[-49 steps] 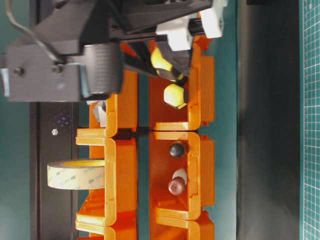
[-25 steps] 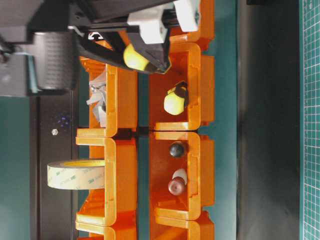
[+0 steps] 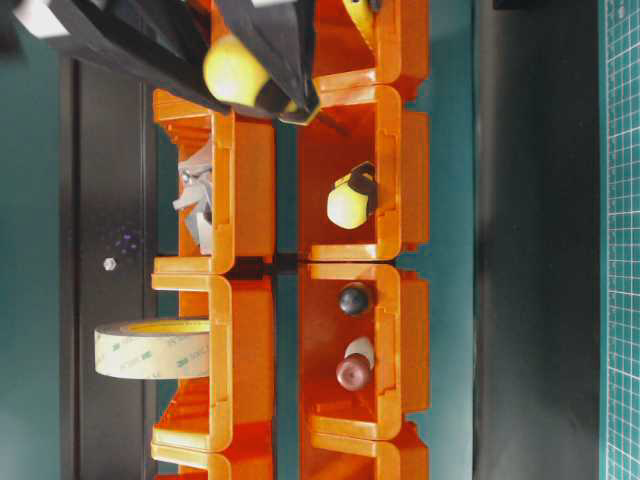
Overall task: Pick screwdriver from container rack with right arm.
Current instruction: 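Pull the screwdriver out of the rack toward the front of the mat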
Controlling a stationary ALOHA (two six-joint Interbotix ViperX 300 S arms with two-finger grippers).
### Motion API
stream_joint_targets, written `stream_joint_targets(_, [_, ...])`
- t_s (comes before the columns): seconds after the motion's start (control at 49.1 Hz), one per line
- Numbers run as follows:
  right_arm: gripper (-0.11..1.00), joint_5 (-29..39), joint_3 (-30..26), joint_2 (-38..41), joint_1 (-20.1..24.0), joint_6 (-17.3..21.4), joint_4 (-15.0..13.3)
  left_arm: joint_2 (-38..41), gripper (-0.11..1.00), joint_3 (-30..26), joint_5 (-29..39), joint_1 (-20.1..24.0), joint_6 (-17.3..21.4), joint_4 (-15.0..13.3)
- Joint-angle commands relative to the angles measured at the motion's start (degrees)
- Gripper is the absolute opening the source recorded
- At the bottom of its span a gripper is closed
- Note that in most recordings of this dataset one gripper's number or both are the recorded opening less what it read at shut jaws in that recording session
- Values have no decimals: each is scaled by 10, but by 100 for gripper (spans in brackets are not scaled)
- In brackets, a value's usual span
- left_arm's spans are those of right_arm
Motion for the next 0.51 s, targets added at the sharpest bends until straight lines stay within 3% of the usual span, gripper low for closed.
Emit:
stream_joint_targets(0.0, [42,9,-26,-4,28,-25,-3,3,-1,-6,-3,-2,-3,1])
stream_joint_targets(0.265, [42,46,-78,22,93,-127,-3,1,-1,-8,-3,-2,-4,1])
stream_joint_targets(0.489, [42,57,-116,47,137,-144,0,-2,-1,-8,-6,-6,-36,1])
